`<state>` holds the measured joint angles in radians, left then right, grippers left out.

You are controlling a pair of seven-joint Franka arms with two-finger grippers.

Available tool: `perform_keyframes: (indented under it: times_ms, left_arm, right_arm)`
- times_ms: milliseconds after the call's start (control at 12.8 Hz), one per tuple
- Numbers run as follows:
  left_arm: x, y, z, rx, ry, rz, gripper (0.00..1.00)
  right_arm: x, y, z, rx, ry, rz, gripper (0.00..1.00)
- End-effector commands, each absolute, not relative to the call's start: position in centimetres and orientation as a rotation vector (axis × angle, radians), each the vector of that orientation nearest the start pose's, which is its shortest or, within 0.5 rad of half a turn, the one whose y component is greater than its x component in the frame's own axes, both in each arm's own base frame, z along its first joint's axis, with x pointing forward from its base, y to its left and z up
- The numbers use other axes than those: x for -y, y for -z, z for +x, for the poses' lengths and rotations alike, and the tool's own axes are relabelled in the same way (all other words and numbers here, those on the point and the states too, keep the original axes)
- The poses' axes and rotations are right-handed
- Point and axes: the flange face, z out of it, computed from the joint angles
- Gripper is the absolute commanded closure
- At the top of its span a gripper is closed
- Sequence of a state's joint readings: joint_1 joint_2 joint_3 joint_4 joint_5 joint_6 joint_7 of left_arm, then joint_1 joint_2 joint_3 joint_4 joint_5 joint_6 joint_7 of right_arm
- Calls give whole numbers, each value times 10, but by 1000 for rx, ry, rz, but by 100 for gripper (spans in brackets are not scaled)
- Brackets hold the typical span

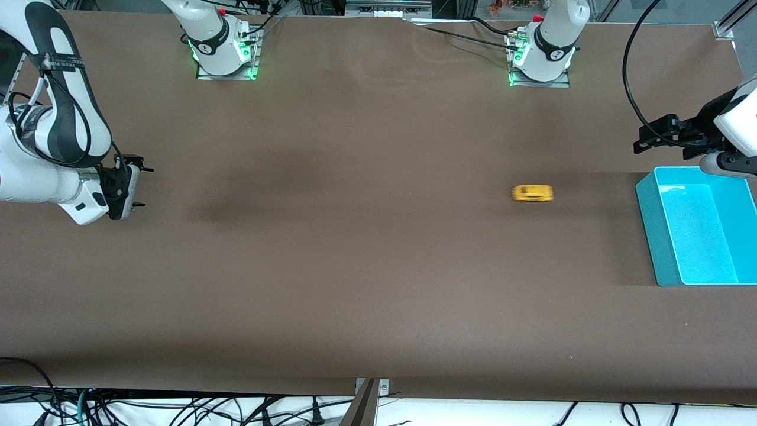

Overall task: Wind and store yellow beetle car
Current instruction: 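Release the car so it rolls toward the cyan box, then reach the left gripper to the car while the right gripper withdraws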

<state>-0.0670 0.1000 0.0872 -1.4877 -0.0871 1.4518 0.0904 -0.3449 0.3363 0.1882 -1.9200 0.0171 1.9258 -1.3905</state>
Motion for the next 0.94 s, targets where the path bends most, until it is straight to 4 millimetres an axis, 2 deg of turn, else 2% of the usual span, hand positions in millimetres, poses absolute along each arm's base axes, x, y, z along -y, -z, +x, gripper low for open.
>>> perform_keyframes:
  times_ms: [0, 234, 468, 546, 703, 781, 859]
  left_arm:
    - [4, -595, 576, -155, -207, -3199, 0]
    - [10, -585, 575, -253, -240, -3189, 0]
    - [20, -572, 577, -369, -275, -3182, 0]
    - [26, -565, 575, -485, -302, -3169, 0]
    - [34, -544, 572, -836, -366, -3086, 0]
    - [35, -534, 570, -943, -396, -3059, 0]
    - [35, -521, 567, -1034, -431, -3039, 0]
  right_arm:
    - [97, -325, 582, 1515, -301, -2430, 0]
    - [102, -360, 593, 1303, -343, -2569, 0]
    - [109, -382, 605, 1170, -353, -2716, 0]
    - [113, -398, 610, 1113, -334, -2763, 0]
    - [118, -437, 619, 972, -311, -2854, 0]
    - [115, -447, 625, 901, -299, -2933, 0]
    - [110, -461, 628, 752, -285, -3013, 0]
